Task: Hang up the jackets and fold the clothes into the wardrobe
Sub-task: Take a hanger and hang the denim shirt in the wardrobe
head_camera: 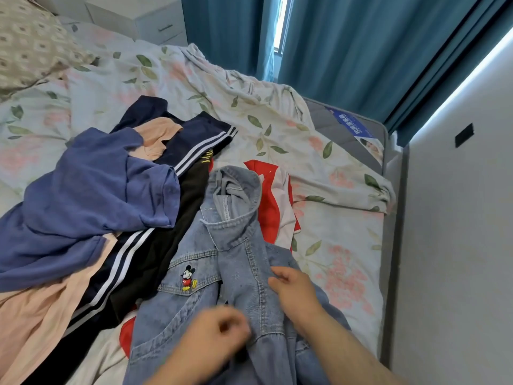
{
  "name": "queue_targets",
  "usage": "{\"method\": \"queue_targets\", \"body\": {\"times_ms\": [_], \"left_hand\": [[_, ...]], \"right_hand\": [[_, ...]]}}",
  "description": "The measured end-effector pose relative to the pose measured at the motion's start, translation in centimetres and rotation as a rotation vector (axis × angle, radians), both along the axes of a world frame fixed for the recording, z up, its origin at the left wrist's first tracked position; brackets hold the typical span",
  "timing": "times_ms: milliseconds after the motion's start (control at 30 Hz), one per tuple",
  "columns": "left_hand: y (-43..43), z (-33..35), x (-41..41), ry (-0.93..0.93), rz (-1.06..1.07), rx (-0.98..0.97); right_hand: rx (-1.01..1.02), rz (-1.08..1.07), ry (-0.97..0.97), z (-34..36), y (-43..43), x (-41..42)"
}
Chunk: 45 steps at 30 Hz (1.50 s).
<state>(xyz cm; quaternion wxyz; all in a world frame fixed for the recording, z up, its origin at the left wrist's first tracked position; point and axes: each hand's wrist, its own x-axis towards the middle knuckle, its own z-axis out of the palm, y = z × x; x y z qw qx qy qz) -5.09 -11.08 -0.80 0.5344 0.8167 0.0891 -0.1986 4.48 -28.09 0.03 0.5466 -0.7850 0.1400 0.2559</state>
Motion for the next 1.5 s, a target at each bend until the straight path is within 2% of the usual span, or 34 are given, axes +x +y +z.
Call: {"method": "queue_targets", "body": {"times_ms": [67,100,133,200,267,333,400,500,567,633,733,767,833,900,967,1033,1100,1167,1233,1267,1367,1433,1500], "left_hand": [[2.8,0.4,4.4,-0.096,0.345,0.124],[3.2,1.1,6.5,-0.121,0.419,0.226],[3.4,1.4,7.6,-0.109,0.422,0.223],[2.4,0.9,8.8,-0.028,0.267,0.125],[1.1,0.8,9.5,0.092,0.150,-0.119],[-1.0,0.1,9.1,0.204,0.206,-0.284],[-3.0,-0.6,8.3,0.236,0.312,-0.281],[-5.4,-1.2,6.7,0.180,0.331,-0.208],[-6.3,-1.0,6.0,0.104,0.326,-0.159],[-6.5,-0.4,5.7,-0.061,0.265,0.091],[-6.9,0.8,4.6,-0.426,0.123,0.462],[-6.9,1.1,4.0,-0.549,0.062,0.543],[-7.1,1.3,2.7,-0.733,-0.031,0.662],[-7.0,1.2,1.5,-0.793,-0.026,0.709],[-6.9,1.1,0.5,-0.799,-0.017,0.684],[-6.7,1.3,-0.1,-0.729,-0.094,0.569],[-6.3,1.7,-0.3,-0.532,-0.164,0.435],[-6.1,1.9,0.0,-0.299,-0.108,0.270],[-5.6,1.5,1.0,-0.205,-0.092,0.180],[-5.5,1.6,1.5,-0.214,-0.147,0.229],[-5.2,1.9,1.9,-0.437,-0.184,0.445],[-4.9,1.4,0.7,-0.677,-0.169,0.588],[-4.7,0.4,-0.9,-0.854,-0.218,0.625]], "right_hand": [[-0.013,0.000,0.057,-0.2,-1.7,-1.2],[-0.021,-0.013,0.089,-0.3,-2.4,-1.8],[-0.032,-0.020,0.120,-0.4,-3.3,-2.4],[-0.045,-0.023,0.159,-0.3,-4.8,-3.6],[-0.049,-0.005,0.179,0.1,-6.0,-4.8],[-0.055,-0.008,0.200,0.5,-7.1,-5.7],[-0.049,0.001,0.263,1.1,-7.9,-6.2],[-0.051,0.009,0.323,1.6,-9.1,-6.3],[-0.067,0.036,0.283,2.3,-9.4,-6.0],[-0.090,0.027,0.158,2.7,-9.3,-5.4],[-0.121,-0.097,-0.079,3.9,-7.8,-3.7],[-0.064,-0.160,-0.082,4.3,-7.0,-2.8],[0.049,-0.247,0.075,4.8,-5.5,-0.9],[0.065,-0.212,0.261,4.8,-4.3,0.3],[-0.014,-0.148,0.244,4.5,-3.9,0.5],[-0.032,-0.197,0.197,3.7,-3.9,0.3],[0.153,-0.314,0.241,3.1,-4.1,-0.2],[0.343,-0.390,0.312,2.6,-4.2,-0.8],[0.457,-0.429,0.327,2.0,-4.4,-1.4],[0.508,-0.466,0.333,1.7,-4.6,-1.7],[0.668,-0.648,0.353,1.2,-5.0,-2.2],[0.732,-0.747,0.386,1.0,-5.0,-2.4],[0.764,-0.805,0.409,0.8,-4.6,-2.5]]}}
